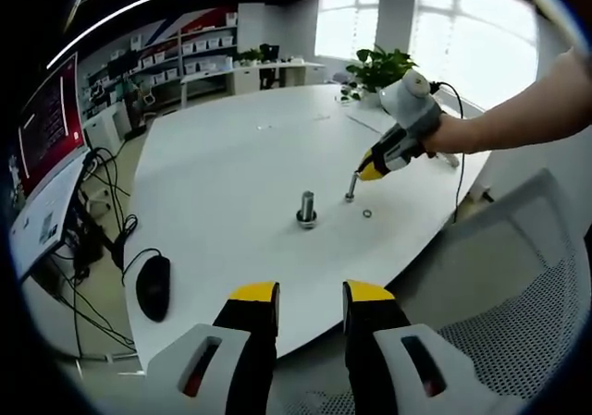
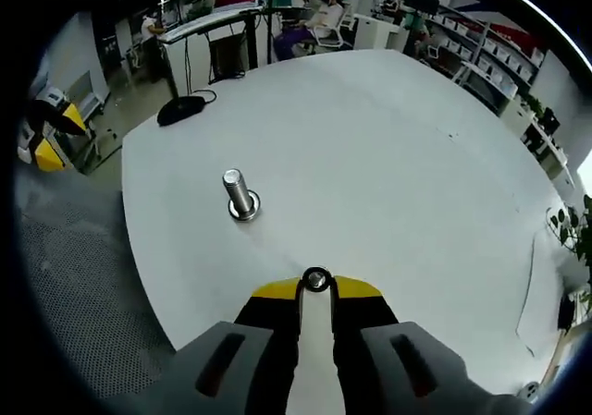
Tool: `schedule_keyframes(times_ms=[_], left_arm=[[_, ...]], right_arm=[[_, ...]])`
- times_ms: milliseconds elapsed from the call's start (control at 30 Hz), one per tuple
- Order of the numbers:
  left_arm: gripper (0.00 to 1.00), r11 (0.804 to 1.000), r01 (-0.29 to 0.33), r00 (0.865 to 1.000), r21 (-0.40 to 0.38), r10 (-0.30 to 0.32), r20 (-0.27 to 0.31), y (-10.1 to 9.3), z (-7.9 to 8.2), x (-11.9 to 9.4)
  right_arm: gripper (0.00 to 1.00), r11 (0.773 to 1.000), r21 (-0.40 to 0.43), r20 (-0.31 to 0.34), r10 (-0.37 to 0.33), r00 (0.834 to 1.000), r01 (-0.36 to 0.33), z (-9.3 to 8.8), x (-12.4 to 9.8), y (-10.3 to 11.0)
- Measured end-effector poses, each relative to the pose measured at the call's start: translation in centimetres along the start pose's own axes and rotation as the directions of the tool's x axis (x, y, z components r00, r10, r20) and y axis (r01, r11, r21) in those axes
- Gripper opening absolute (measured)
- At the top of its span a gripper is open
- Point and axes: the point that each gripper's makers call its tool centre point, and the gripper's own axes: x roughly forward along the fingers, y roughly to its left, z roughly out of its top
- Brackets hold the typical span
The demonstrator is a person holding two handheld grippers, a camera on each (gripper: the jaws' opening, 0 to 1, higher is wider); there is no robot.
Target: Place the washer onto the threaded stud by aligning its center hole with the stud, sliding it down to the base, and recovering from edge contact or off-axis alignment until the washer reaches the visible bottom stop.
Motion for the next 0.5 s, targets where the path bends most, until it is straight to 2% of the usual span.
schedule_keyframes(times_ms=[500], left_arm=[[0.25,1.0,-0.005,1.0,-0.004,0.005,0.003,0.17,0.03,0.03]], right_arm=[[0.14,1.0,-0.026,-0.044,0.009,0.999,-0.01,-0.13,0.85,-0.09]])
